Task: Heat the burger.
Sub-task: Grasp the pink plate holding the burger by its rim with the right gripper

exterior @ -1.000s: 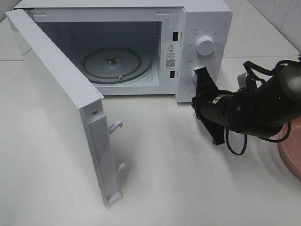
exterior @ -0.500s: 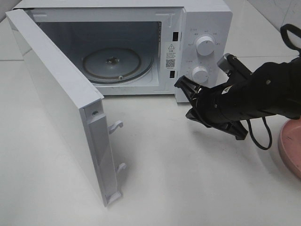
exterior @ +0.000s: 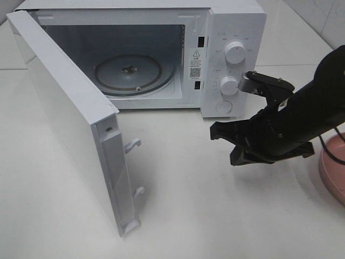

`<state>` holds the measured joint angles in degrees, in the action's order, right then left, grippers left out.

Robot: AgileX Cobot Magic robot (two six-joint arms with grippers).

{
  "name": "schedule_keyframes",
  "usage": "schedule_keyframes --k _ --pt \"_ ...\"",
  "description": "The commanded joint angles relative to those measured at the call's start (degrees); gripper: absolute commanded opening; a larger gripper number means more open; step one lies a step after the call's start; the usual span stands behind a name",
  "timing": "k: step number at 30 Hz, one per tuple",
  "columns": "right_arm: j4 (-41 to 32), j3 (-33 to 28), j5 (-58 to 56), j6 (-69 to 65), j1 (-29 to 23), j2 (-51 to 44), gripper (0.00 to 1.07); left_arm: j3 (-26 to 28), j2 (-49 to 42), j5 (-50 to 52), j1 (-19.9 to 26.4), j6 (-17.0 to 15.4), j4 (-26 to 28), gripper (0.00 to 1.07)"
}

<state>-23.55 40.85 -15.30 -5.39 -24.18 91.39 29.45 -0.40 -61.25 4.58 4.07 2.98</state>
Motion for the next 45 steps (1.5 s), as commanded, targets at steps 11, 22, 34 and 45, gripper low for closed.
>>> schedule_keyframes --k 11,22,34,45 --pt "21.37 0.00 -22.23 2.64 9.40 -11.69 0.15 0.06 -0.80 -0.06 0.11 -0.11 -0.23 0.98" --pt "27.90 0.00 -24.98 4.76 17.53 -12.20 1.03 0.06 -0.80 -0.06 0.11 -0.11 -0.23 0.98" --pt "28.93 0.00 -23.15 5.04 18.16 -7.79 0.96 0.06 -0.80 -0.06 0.11 -0.11 -0.23 0.98" --pt "33.23 0.00 -16.16 1.32 18.16 3.04 0.94 0.06 -0.80 -0.06 0.11 -0.11 -0.23 0.98"
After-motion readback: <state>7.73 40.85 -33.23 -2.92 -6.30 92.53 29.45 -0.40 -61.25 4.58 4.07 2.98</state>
